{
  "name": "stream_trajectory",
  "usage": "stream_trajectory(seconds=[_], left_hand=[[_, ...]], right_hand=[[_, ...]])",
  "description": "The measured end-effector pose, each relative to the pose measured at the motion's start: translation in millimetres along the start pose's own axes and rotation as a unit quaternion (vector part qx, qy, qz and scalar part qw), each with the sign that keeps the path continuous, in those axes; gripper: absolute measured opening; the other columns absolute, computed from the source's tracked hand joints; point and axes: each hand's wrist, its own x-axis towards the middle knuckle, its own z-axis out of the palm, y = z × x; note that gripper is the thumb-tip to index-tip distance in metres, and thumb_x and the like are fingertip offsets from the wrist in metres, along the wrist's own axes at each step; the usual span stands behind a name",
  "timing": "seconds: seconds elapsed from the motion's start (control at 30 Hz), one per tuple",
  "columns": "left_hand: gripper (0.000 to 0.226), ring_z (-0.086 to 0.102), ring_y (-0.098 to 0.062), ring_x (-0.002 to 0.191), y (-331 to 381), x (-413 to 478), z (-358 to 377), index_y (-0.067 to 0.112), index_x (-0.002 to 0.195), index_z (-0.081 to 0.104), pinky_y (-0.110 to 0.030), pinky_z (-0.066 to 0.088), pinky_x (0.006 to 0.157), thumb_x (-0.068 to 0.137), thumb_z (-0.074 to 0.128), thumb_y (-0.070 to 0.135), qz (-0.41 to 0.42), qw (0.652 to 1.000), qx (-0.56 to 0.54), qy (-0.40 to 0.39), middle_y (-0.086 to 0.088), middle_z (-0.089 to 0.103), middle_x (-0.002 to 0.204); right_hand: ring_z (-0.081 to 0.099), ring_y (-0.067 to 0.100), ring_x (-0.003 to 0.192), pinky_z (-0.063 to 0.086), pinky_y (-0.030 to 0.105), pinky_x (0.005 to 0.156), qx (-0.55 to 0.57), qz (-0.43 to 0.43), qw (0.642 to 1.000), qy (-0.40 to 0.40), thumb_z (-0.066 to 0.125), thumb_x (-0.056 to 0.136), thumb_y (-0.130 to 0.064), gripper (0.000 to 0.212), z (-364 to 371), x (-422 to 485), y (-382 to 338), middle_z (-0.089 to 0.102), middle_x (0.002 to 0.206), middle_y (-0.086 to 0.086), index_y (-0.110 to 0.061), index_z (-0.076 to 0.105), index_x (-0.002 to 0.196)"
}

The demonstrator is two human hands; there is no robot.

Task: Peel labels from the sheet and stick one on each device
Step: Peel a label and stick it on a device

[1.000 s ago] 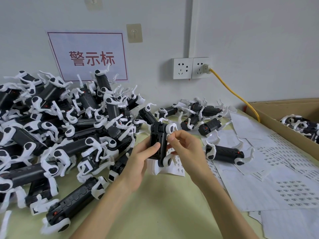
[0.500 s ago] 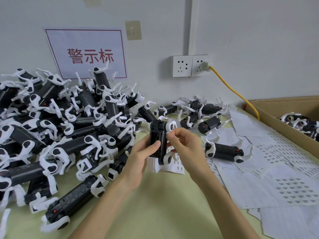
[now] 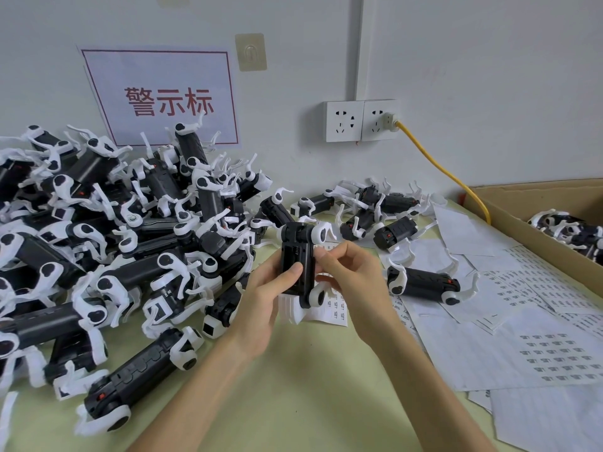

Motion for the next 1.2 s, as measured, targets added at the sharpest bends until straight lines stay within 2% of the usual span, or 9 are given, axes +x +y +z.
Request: stream_trajectory(seconds=[0.13,0.2,0.33,0.43,0.53,0.83,0.97,1.07,1.2], left_hand=[[0.039,0.067,-0.025,0.115,2.9,-1.7,0.6,0.012,0.128,0.07,-0.029,0.055,0.091,0.094,0.058,0.027,-0.042,0.996,-0.074,-0.021,-0.015,0.071,0.125],[0.039,0.068,-0.023,0.113,3.5,-2.2,1.4,0.013,0.128,0.071,-0.029,0.056,0.089,0.094,0.058,0.028,-0.057,0.993,-0.098,-0.023,-0.014,0.071,0.125],[0.042,0.069,-0.023,0.112,4.3,-3.2,3.7,0.013,0.126,0.072,-0.029,0.057,0.086,0.091,0.062,0.033,-0.081,0.988,-0.123,-0.038,-0.013,0.071,0.123],[0.046,0.07,-0.022,0.111,5.0,-3.2,3.4,0.013,0.122,0.075,-0.032,0.058,0.087,0.083,0.069,0.037,-0.104,0.981,-0.156,-0.052,-0.012,0.072,0.123],[0.042,0.071,-0.021,0.109,5.2,-2.8,2.3,0.014,0.119,0.077,-0.032,0.058,0.087,0.083,0.069,0.035,-0.107,0.978,-0.167,-0.058,-0.01,0.074,0.12],[0.044,0.071,-0.022,0.106,4.9,-3.0,2.2,0.012,0.116,0.078,-0.033,0.059,0.086,0.08,0.071,0.036,-0.114,0.979,-0.164,-0.052,-0.011,0.073,0.119],[0.041,0.071,-0.021,0.102,5.0,-2.9,2.7,0.01,0.109,0.08,-0.031,0.059,0.087,0.078,0.073,0.036,-0.115,0.978,-0.17,-0.05,-0.011,0.074,0.112],[0.039,0.072,-0.019,0.102,5.5,-3.7,2.7,0.013,0.11,0.08,-0.029,0.059,0.085,0.079,0.071,0.036,-0.111,0.978,-0.167,-0.056,-0.008,0.075,0.111],[0.042,0.071,-0.018,0.11,7.4,-4.9,3.4,0.017,0.119,0.077,-0.028,0.058,0.085,0.084,0.067,0.036,-0.113,0.979,-0.157,-0.065,-0.006,0.074,0.121]], right_hand=[[0.058,0.013,0.068,0.04,0.025,0.061,0.056,0.035,0.997,-0.043,0.07,0.095,-0.02,0.014,-1.5,-2.4,-3.6,0.062,0.075,0.002,-0.013,0.064,0.085],[0.055,0.011,0.068,0.035,0.023,0.058,0.053,0.037,0.996,-0.054,0.071,0.095,-0.023,0.013,-1.9,-3.3,-4.0,0.059,0.076,-0.001,-0.014,0.064,0.089],[0.051,0.013,0.062,0.037,0.021,0.053,0.054,0.035,0.996,-0.059,0.073,0.09,-0.025,0.018,-0.7,-3.7,-5.9,0.055,0.072,0.002,-0.013,0.062,0.084],[0.043,0.014,0.059,0.033,0.027,0.055,0.087,0.051,0.991,-0.09,0.072,0.088,-0.025,0.022,-1.2,-4.5,-8.5,0.052,0.07,0.003,-0.018,0.059,0.072],[0.043,0.012,0.056,0.04,0.019,0.051,0.105,0.055,0.987,-0.109,0.066,0.095,-0.016,0.029,-2.1,-4.5,-10.7,0.048,0.067,0.003,-0.019,0.057,0.067],[0.045,0.012,0.057,0.042,0.017,0.054,0.118,0.043,0.987,-0.105,0.062,0.095,-0.011,0.026,-2.3,-3.1,-9.2,0.046,0.068,0.003,-0.016,0.053,0.071],[0.045,0.011,0.058,0.043,0.018,0.055,0.118,0.037,0.987,-0.107,0.064,0.085,-0.02,0.018,-1.9,-3.4,-8.5,0.047,0.067,0.0,-0.016,0.051,0.074],[0.045,0.012,0.059,0.042,0.02,0.057,0.084,0.025,0.991,-0.105,0.068,0.087,-0.027,0.023,-0.4,-4.8,-8.4,0.05,0.065,-0.002,-0.015,0.053,0.075],[0.049,0.02,0.065,0.043,0.03,0.065,0.062,0.01,0.994,-0.095,0.07,0.094,-0.021,0.024,2.1,-6.5,-8.4,0.058,0.079,0.011,-0.005,0.055,0.085]])
